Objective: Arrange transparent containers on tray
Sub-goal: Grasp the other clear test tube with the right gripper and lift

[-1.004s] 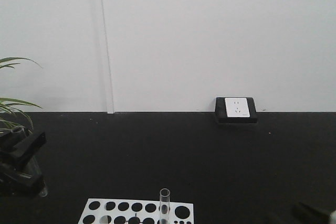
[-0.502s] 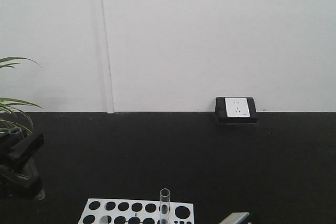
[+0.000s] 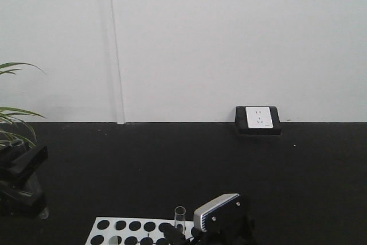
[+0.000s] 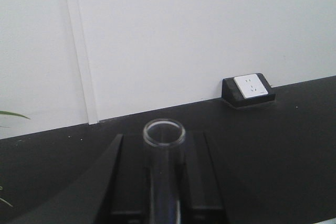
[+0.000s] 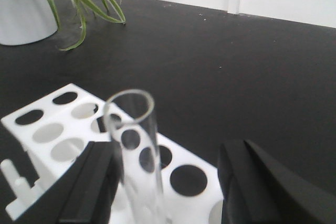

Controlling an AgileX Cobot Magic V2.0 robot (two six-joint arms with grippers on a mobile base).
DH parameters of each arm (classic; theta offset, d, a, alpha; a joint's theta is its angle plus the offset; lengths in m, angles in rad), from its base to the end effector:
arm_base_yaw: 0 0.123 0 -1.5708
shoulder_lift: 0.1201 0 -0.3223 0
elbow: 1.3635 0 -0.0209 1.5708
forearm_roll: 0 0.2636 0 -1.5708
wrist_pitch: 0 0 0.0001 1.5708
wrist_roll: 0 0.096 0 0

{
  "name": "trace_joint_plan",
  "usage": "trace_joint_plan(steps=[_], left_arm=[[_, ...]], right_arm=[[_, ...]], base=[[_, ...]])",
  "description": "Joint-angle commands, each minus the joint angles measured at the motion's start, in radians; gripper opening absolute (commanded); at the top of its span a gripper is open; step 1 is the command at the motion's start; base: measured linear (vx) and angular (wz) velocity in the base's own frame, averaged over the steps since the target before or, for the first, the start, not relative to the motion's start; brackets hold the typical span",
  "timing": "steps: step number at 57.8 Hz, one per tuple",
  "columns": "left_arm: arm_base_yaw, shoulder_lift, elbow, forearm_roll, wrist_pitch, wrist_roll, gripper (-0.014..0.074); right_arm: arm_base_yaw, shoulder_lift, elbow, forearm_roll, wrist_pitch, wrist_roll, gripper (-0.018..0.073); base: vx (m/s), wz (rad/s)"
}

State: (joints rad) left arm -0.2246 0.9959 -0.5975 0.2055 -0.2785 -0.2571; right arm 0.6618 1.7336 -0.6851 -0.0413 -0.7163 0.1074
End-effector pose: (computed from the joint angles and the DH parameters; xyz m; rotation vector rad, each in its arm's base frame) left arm 0.2050 -0.0523 0.3480 0.1768 1.6057 -0.2648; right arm 0.2754 0.2178 0.2049 -0.5528 1.7659 0.5443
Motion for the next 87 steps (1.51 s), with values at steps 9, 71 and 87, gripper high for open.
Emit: trace_joint_plan(steps=[9,71,87], left_arm=[[-0.002,-0.017,-0.035,-0.014,-0.08,-0.004,0.0129],[-0.002,-0.017,-0.035,-0.014,-0.072,-0.004,0.0129],[-0.002,-0.017,-0.035,-0.013,-0.071,-0.004,0.0129]], right_arm=[[-0.002,0.017,-0.087,0.002,-0.087,-0.006,0.0486],[-0.002,-0.198,-0.182,-0.02,0.259,-0.011,0.013],[-0.002,-0.304,-0.346,-0.015,0.453,-0.062,0.0132]], base=[[0.0,0.0],[0.0,0.0],[0.0,0.0]])
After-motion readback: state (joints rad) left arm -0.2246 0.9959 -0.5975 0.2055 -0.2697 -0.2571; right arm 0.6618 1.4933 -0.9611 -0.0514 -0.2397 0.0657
